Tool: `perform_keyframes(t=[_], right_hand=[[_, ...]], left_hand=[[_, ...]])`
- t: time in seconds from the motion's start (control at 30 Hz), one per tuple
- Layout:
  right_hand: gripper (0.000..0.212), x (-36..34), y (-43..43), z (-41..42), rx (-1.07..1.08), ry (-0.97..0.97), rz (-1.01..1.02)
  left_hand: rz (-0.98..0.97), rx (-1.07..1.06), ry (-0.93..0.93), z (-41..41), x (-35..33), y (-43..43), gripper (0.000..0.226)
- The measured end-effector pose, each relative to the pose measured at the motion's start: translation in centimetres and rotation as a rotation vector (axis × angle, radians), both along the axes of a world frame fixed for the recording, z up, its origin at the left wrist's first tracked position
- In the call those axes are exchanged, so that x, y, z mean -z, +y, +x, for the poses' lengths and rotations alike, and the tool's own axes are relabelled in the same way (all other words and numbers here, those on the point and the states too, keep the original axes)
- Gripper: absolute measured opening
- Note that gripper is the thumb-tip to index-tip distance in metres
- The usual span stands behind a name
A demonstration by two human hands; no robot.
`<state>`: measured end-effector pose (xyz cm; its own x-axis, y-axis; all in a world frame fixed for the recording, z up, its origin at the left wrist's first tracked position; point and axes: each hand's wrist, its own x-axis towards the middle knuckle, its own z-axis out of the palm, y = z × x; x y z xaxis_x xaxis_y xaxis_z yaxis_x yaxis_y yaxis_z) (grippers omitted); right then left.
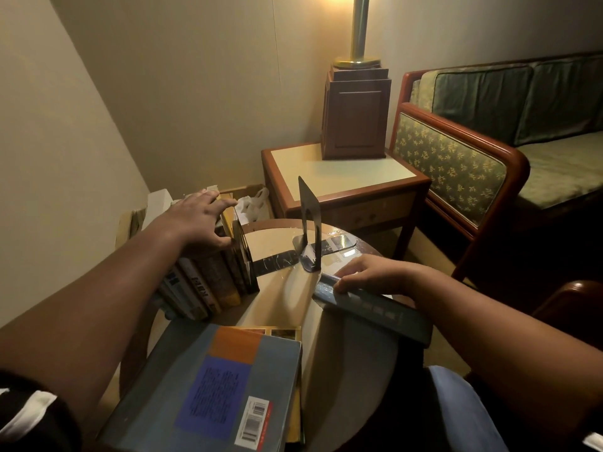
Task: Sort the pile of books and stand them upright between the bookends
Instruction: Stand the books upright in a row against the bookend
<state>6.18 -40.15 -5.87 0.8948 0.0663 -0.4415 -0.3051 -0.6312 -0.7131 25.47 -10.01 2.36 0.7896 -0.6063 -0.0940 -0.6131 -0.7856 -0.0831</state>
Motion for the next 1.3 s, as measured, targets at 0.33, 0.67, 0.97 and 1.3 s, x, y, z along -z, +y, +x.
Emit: perform_keyframes(t=[0.33,0.67,0.97,1.3], right_hand=[[0.053,-0.8,0.7,-0.3,-0.056,-0.364,-0.237],[0.062,-0.7,1.8,-0.2,-0.219,-0.409,-0.601],[0.052,-3.6,2.6,-0.3,-0.076,-0.678,-0.325],[0.044,-1.5,6.2,-2.3,0.347,-1.157,-0.113]], left_hand=[[-0.014,-0.002,0.01,0.0,0.0,0.0,0.09],[-0.015,0.003,0.004,0.0,0.1,-0.1,0.09],[-0.012,-0.001,0.0,0.0,0.2,0.0,0.09],[0.011,-0.009,-0.001,-0.1,0.0,-0.2,0.091]])
